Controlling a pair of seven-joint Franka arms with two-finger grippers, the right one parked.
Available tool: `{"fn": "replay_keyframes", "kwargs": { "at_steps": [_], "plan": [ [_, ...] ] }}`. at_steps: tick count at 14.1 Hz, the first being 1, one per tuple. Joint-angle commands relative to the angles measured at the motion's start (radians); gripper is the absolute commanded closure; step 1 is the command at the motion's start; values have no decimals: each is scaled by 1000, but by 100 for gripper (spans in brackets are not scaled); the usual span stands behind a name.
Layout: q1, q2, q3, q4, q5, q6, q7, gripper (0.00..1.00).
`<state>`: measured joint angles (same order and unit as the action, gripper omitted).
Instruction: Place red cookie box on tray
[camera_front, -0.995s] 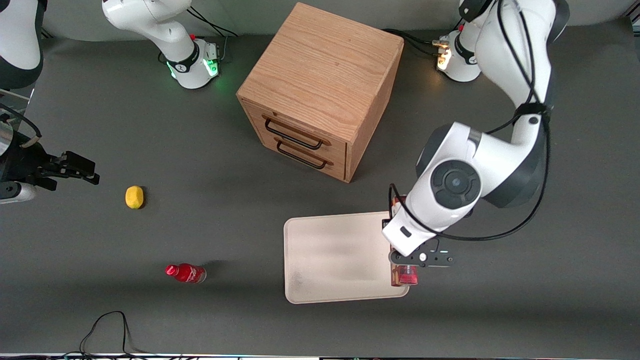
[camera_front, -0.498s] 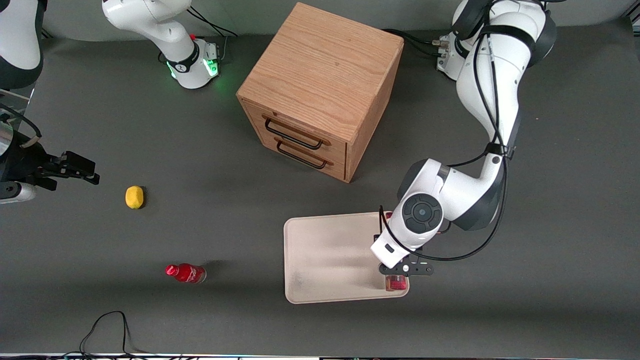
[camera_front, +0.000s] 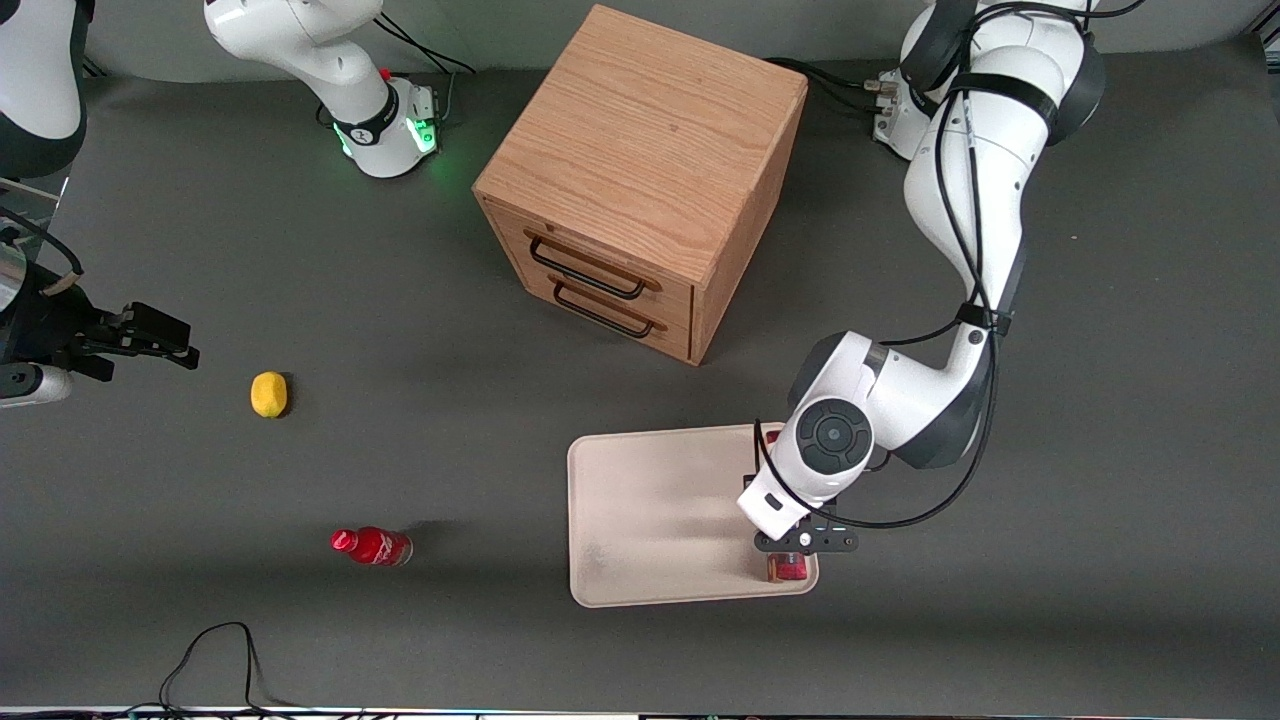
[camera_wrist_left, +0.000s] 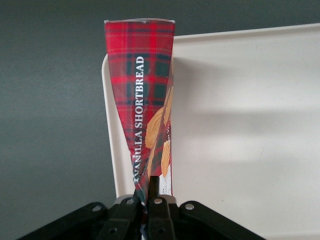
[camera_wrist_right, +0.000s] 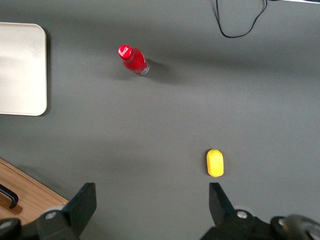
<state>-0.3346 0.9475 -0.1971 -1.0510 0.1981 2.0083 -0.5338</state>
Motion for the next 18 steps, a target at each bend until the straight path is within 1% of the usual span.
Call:
{"fn": "replay_keyframes", "kwargs": {
  "at_steps": [1, 2, 3, 6, 8, 13, 16, 18],
  "plan": [
    [-4, -15, 5, -18, 21, 24, -29, 37],
    [-4, -16, 7, -20, 23, 24, -32, 25],
    [-6, -18, 7, -18, 23, 23, -35, 0],
    [-6, -30, 7, -18, 24, 3, -34, 0],
    [-6, -73, 7, -12, 20, -64, -41, 0],
    [0, -246, 1, -9, 15, -281, -81, 0],
    [8, -370, -1, -11, 15, -413, -60, 0],
    [9, -447, -1, -12, 14, -469, -38, 0]
  ]
}}
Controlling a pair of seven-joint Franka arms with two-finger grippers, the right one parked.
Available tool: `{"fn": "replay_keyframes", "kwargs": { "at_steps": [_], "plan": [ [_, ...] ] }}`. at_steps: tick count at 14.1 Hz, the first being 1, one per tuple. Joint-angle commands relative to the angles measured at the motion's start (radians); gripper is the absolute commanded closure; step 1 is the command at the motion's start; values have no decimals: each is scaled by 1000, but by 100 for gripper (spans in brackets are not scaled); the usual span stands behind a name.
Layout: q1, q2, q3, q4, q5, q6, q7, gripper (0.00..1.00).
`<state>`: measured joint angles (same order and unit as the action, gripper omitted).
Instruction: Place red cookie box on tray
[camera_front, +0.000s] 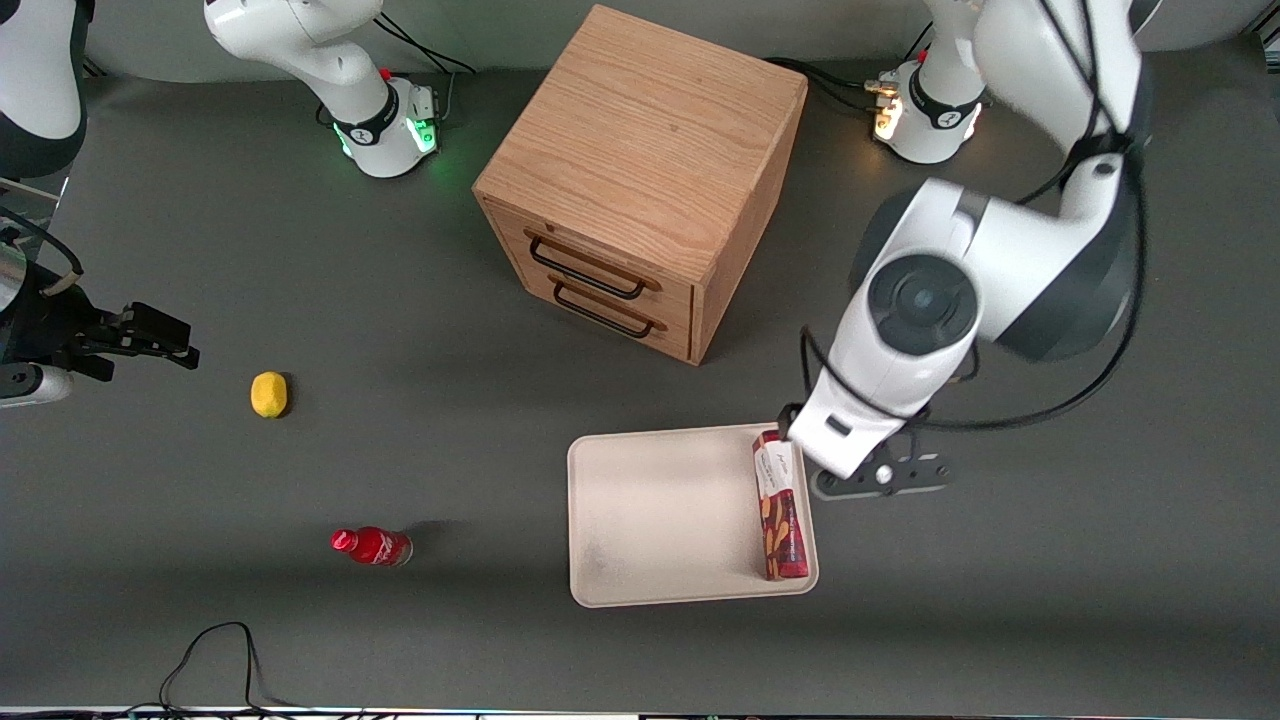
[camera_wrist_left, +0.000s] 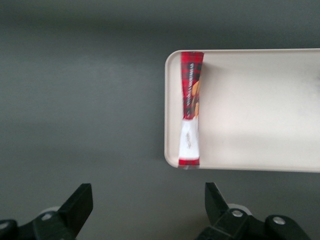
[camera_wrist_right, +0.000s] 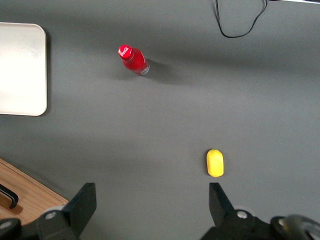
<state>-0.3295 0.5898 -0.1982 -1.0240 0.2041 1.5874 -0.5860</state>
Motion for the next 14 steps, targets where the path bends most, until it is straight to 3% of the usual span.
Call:
{"fn": "replay_keyframes", "kwargs": {
  "at_steps": [1, 6, 11, 14],
  "plan": [
    [6, -125, 0, -39, 5, -79, 29, 0],
    [108, -266, 3, -117, -67, -119, 211, 0],
    [285, -482, 9, -442, -132, 37, 478, 0],
    [282, -602, 97, -638, -134, 160, 515, 0]
  ]
}}
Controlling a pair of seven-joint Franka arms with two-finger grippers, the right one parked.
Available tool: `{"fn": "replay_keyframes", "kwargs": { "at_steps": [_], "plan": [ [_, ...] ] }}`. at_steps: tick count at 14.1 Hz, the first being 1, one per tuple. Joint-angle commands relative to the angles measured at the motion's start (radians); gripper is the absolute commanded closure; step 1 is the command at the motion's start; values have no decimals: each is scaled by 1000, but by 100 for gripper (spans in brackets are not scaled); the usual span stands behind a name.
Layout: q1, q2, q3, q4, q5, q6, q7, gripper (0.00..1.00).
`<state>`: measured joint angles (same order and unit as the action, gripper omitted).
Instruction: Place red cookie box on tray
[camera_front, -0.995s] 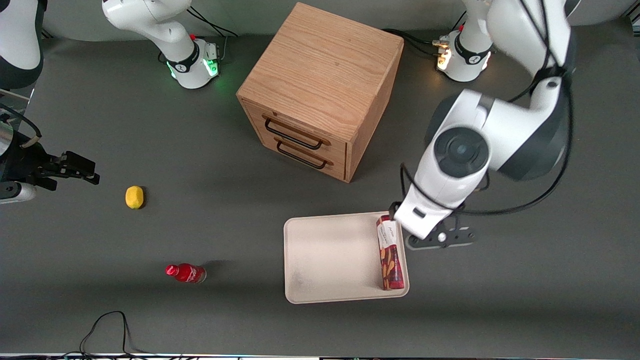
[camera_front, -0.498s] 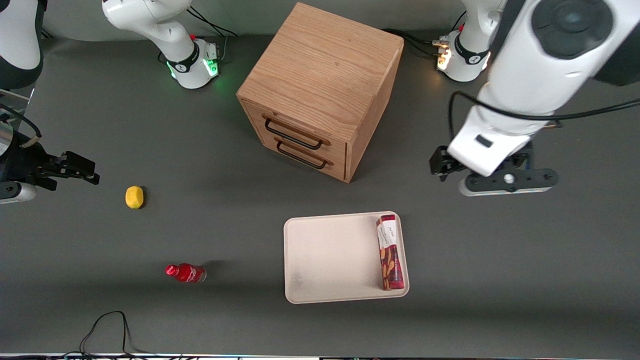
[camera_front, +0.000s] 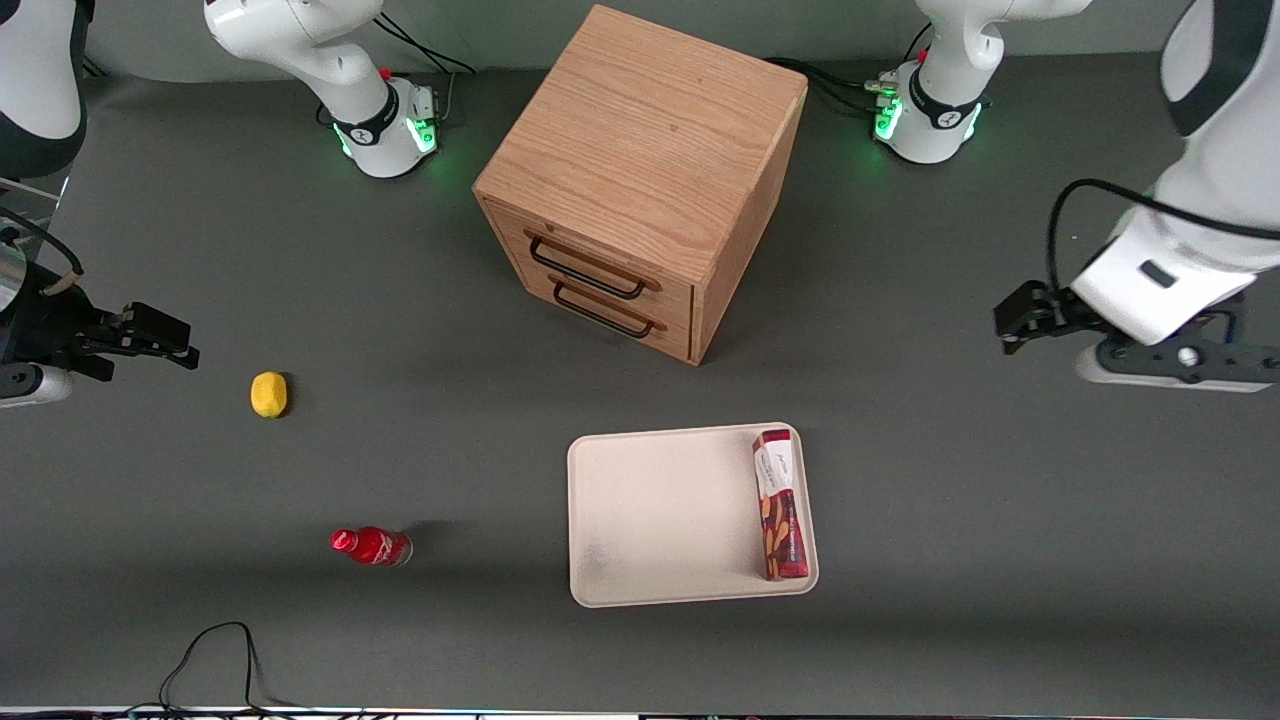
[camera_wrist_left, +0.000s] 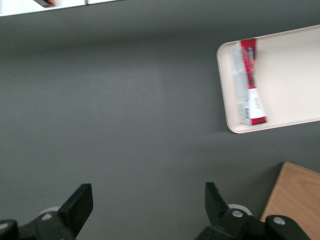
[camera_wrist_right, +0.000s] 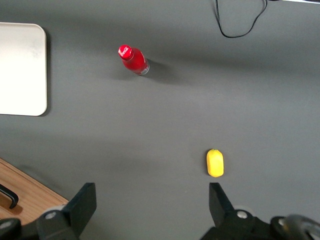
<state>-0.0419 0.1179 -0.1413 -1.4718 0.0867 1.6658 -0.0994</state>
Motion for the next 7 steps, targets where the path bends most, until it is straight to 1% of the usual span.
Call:
{"fn": "replay_keyframes", "kwargs": {
  "at_steps": [1, 3, 5, 7],
  "plan": [
    [-16, -154, 75, -234, -18, 103, 29, 0],
    [-59, -175, 135, -249, -18, 100, 29, 0],
    [-105, -178, 202, -217, -18, 86, 30, 0],
    [-105, -172, 204, -164, -13, 27, 32, 0]
  ]
}}
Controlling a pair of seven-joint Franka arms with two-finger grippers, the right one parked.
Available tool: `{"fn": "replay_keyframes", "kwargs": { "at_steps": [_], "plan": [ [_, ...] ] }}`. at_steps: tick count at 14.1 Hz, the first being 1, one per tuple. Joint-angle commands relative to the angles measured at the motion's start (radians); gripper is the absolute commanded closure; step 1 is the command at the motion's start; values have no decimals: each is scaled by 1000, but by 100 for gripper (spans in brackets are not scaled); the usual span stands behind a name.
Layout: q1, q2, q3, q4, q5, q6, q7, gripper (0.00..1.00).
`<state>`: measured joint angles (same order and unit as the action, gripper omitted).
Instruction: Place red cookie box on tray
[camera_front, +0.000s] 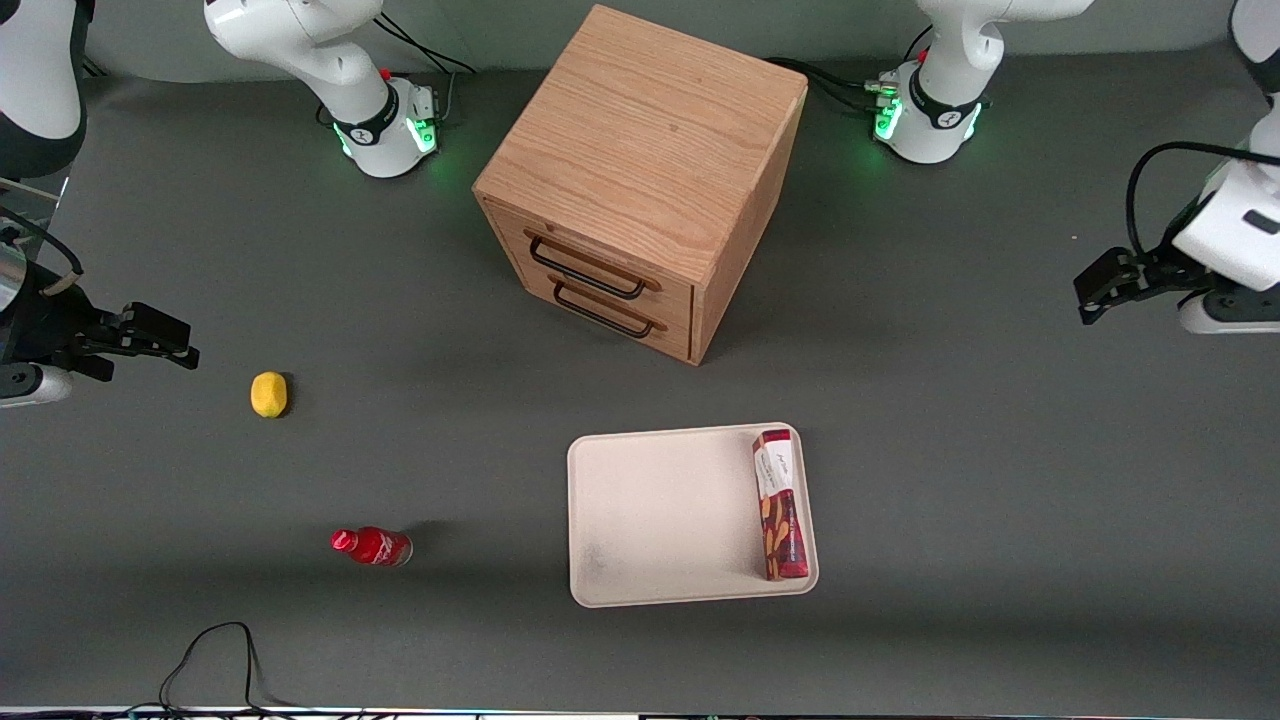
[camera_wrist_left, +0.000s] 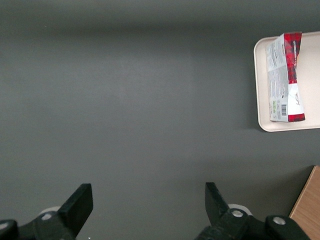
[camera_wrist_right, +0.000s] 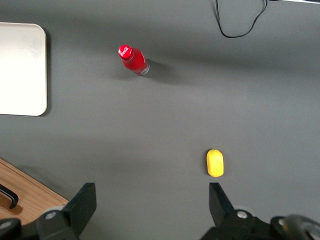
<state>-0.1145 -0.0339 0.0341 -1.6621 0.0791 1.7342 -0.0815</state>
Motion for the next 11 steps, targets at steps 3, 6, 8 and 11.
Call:
{"fn": "replay_keyframes", "kwargs": {
  "at_steps": [3, 6, 8, 11],
  "plan": [
    [-24, -23, 26, 51, -12, -145, 22, 0],
    [18, -31, 15, 54, -59, -167, 40, 0],
    [32, -34, -2, 53, -58, -153, 25, 0],
    [53, -32, -33, 51, -56, -148, 2, 0]
  ]
}}
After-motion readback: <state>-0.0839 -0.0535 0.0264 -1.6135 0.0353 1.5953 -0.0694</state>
